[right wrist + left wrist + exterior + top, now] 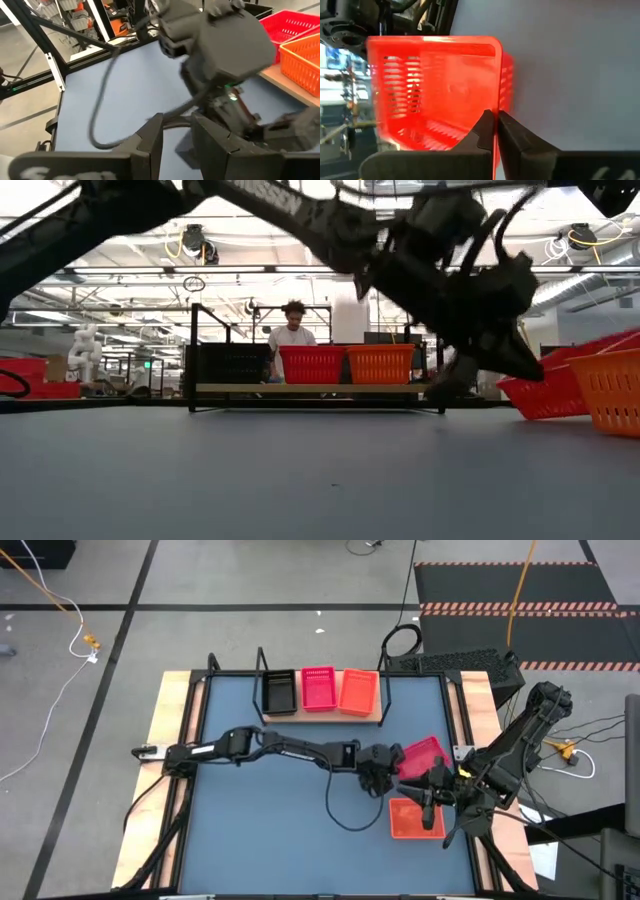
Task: Stack baskets on shelf by color
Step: Stack the red basket on top of the red basket on the shelf
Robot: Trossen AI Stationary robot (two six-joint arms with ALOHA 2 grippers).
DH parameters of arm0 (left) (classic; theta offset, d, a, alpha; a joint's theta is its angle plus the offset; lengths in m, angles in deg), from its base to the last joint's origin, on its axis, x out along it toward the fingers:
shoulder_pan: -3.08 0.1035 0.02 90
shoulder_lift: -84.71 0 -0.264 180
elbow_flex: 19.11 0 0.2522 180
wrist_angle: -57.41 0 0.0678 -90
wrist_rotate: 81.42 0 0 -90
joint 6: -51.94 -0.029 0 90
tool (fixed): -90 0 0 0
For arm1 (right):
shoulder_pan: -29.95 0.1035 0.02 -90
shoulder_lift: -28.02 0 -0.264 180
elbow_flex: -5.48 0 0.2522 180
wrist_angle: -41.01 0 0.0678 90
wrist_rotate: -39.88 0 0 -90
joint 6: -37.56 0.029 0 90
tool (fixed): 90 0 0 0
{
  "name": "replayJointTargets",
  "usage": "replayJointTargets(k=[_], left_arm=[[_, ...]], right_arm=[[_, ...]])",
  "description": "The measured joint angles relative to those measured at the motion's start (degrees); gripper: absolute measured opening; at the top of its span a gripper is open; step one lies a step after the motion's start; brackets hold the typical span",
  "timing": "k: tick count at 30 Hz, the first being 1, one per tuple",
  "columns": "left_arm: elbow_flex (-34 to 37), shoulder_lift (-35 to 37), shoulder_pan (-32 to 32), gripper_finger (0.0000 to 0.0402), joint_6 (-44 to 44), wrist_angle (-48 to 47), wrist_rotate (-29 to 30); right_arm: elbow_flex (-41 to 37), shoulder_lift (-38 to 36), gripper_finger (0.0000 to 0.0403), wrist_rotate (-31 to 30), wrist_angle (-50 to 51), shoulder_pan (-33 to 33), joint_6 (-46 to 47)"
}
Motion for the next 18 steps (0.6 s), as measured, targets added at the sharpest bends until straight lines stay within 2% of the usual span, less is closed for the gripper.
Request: replayJointTargets(k=[5,11,14,18], left_arm=[[0.00,4.31,-2.10,0.0012,2.56,-6.21,4.90],[0.02,11.60,-4.17,0.0005,10.26,-13.56,7.51],[0.02,14.97,-4.77,0.0008,16.49,-17.47,10.34],[0.02,19.80,-5.08,0.0008,24.17,-23.33,16.83]], right_arm=[[-0.02,-0.02,0.0092,-3.19,-2.85,0.26,-4.80],[-0.02,-0.02,0.0092,-7.19,-16.21,3.60,-23.54],[-0.02,-0.04,0.0092,-11.75,-24.64,7.11,-33.58],[-0.02,0.07,0.0092,-20.12,-30.27,12.53,-42.14]])
